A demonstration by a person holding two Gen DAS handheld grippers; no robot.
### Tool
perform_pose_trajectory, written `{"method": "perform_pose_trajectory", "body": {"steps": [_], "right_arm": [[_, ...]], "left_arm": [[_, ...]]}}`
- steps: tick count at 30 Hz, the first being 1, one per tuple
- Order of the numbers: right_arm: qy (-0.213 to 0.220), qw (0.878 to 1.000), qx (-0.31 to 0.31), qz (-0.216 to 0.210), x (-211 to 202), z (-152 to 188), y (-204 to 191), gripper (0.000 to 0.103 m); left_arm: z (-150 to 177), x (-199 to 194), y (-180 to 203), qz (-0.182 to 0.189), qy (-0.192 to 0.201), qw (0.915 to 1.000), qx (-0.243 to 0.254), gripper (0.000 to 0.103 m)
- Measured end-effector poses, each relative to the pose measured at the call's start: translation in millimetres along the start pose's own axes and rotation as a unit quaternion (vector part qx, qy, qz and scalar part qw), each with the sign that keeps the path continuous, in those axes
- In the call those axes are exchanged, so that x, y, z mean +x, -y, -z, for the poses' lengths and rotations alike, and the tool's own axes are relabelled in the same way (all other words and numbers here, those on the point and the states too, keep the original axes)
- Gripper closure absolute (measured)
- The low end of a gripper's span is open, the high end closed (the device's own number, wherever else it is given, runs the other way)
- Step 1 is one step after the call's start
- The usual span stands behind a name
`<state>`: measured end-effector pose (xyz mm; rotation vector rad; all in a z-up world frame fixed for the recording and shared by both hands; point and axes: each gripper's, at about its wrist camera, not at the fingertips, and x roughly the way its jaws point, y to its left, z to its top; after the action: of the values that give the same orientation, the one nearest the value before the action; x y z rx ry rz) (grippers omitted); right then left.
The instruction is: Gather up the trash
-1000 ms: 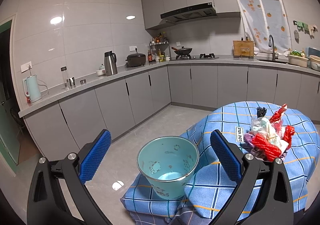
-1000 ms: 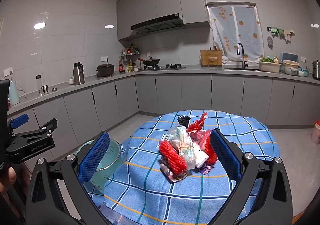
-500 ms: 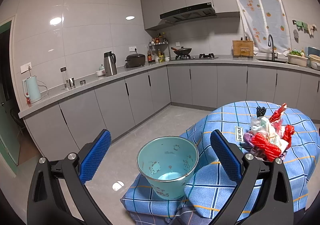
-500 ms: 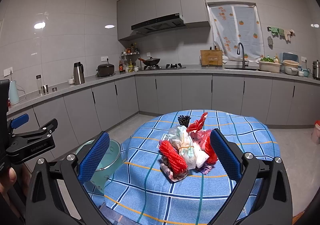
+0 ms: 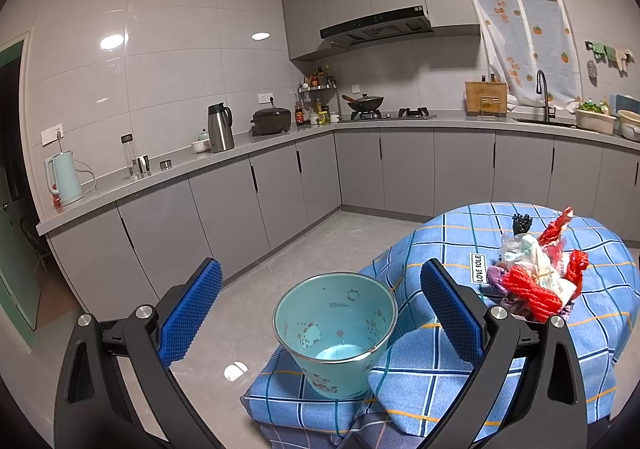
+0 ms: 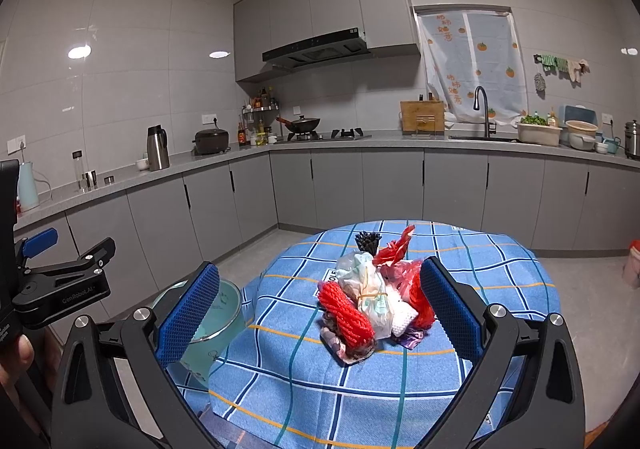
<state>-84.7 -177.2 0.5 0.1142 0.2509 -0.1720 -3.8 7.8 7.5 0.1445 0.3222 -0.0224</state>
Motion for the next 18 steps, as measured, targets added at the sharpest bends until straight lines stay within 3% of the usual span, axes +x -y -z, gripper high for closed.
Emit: {"method": "perform_pose_trajectory", "body": {"steps": [18], "right_arm": [[-0.002, 1.0, 0.001, -0.001, -0.5, -0.7, -0.1, 0.004]], "left_arm": [[1.1, 0.8, 0.8, 0.001, -0.002, 1.0, 0.001, 0.005]]}}
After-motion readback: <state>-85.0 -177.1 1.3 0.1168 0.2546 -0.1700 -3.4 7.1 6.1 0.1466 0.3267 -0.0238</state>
